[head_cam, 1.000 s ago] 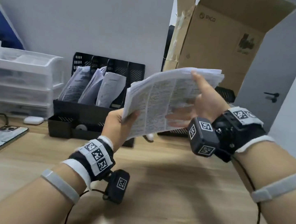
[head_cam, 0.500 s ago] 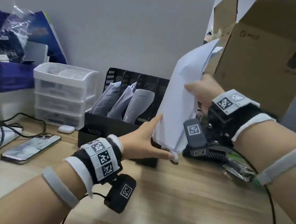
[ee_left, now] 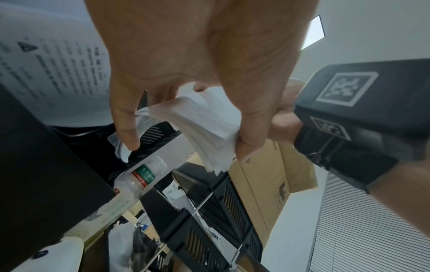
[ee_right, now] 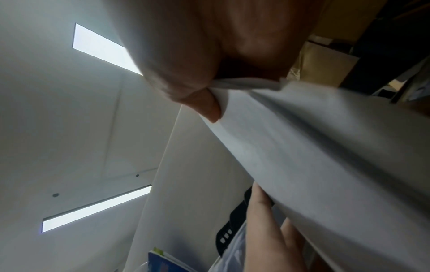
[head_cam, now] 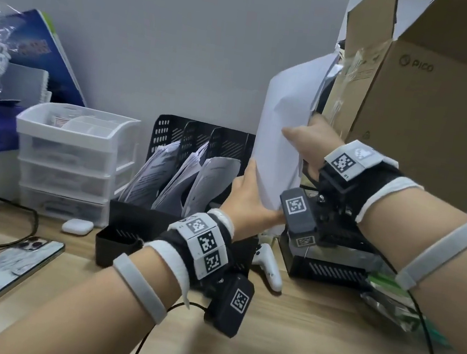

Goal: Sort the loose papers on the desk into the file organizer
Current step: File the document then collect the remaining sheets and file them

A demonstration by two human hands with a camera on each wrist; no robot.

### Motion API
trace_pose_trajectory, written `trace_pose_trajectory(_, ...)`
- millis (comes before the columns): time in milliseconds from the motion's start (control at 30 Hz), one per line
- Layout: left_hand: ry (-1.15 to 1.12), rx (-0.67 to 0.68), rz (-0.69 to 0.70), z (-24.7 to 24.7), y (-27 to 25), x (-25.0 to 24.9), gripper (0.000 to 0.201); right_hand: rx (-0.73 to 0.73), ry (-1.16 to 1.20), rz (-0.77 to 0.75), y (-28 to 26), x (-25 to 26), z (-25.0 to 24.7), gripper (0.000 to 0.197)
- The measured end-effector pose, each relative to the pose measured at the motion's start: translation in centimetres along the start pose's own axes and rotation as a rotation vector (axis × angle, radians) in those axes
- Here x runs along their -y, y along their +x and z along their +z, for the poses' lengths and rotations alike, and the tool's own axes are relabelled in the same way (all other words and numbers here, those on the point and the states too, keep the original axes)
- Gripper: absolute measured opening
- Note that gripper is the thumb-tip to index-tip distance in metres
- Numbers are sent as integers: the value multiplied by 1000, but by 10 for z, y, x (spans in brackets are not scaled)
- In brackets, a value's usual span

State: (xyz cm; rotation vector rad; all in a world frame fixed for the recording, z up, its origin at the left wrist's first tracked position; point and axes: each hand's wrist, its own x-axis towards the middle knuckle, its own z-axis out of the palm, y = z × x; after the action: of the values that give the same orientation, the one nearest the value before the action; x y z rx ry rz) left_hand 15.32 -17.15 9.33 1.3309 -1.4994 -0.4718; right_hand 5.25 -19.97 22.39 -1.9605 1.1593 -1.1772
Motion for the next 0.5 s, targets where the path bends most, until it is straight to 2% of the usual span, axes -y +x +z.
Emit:
trace_pose_trajectory(233,3,29,-60,7,21,25,121,-8,28,65,28,-28,17,39)
trace_pose_trajectory(333,7,27,-74,3,33,31,122,-4,27,58,40,-30,27,38)
trace_pose_trajectory(500,2,118,-134,-5,49,32,122,-20,-40,9,59,-35,43,40)
